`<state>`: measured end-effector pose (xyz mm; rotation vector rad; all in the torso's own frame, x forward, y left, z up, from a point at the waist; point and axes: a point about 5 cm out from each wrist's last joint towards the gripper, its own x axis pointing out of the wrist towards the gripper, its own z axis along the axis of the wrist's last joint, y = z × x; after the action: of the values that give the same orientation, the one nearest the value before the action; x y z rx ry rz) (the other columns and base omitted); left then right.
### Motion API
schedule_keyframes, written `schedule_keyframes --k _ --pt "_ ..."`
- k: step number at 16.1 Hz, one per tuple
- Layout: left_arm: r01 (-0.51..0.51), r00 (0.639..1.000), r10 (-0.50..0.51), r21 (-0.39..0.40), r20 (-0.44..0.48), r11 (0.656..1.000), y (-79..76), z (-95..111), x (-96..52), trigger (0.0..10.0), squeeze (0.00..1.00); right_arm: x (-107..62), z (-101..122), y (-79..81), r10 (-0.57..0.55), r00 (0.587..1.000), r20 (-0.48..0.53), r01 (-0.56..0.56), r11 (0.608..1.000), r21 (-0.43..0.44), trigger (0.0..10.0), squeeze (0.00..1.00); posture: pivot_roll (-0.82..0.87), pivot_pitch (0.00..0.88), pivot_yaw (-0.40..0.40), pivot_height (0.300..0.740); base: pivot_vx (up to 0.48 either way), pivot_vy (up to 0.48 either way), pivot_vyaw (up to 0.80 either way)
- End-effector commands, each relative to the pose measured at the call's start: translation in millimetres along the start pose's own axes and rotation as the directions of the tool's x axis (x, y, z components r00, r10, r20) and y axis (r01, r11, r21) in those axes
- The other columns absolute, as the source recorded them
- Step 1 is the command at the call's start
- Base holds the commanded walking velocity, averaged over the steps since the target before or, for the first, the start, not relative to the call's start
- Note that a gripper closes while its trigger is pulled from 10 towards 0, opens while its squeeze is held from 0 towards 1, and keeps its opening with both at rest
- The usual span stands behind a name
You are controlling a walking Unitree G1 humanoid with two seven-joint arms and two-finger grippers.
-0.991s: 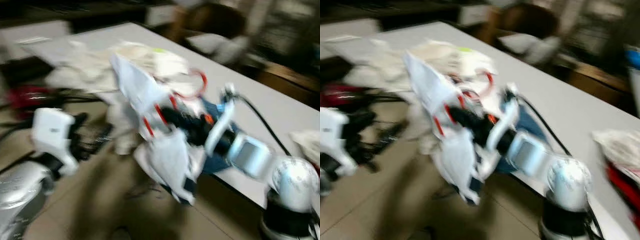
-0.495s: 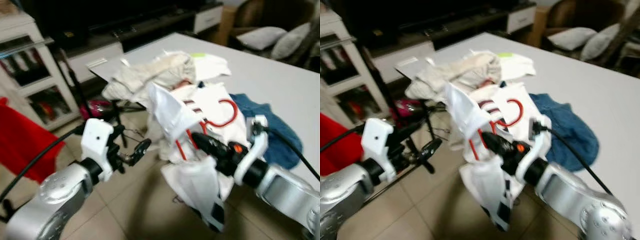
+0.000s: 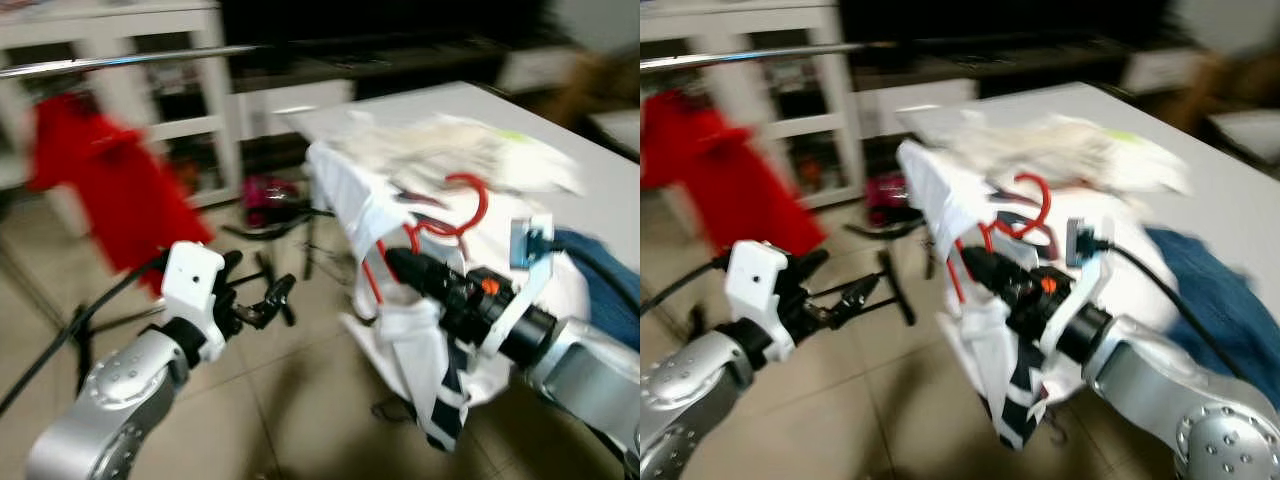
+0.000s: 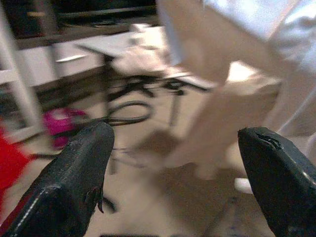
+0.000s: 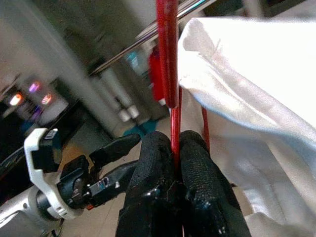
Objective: Hang hanger
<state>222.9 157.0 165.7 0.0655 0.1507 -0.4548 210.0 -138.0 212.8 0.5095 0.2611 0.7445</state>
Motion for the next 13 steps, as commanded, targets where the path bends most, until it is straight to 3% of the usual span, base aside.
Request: schedule_keyframes --k 1,3,6,13 --pt "-0.034 0.999 0.034 0.019 -0.005 0.999 4.0 0.0 -1.4 10.0 0.98 2.1 -0.6 1.8 0.029 0.999 -0.012 -0.03 1.0 -0.009 10.0 0.0 -0.02 0.0 -0.052 0.74 0.0 0.0 0.8" --pt "-0.006 1.0 0.006 0.035 0.003 0.999 1.6 4.5 0.6 10.0 0.96 8.4 -4.5 0.6 0.024 1.0 -0.01 -0.024 1.0 -0.002 10.0 0.0 -0.02 0.0 -0.044 0.74 0.0 0.0 0.8" --pt "0.01 1.0 -0.01 0.055 -0.005 0.998 2.5 3.4 7.0 10.0 0.96 16.1 -13.2 -17.9 -0.11 0.993 -0.037 0.11 0.994 0.0 10.0 0.0 -0.02 0.0 -0.027 0.74 0.0 0.0 0.8" --pt "0.046 0.999 -0.045 0.083 -0.007 0.995 1.0 3.8 15.0 10.0 0.95 28.2 -19.4 -46.3 -0.262 0.963 -0.067 0.247 0.954 -0.17 10.0 0.0 -0.03 0.0 -0.031 0.74 0.0 0.0 0.8"
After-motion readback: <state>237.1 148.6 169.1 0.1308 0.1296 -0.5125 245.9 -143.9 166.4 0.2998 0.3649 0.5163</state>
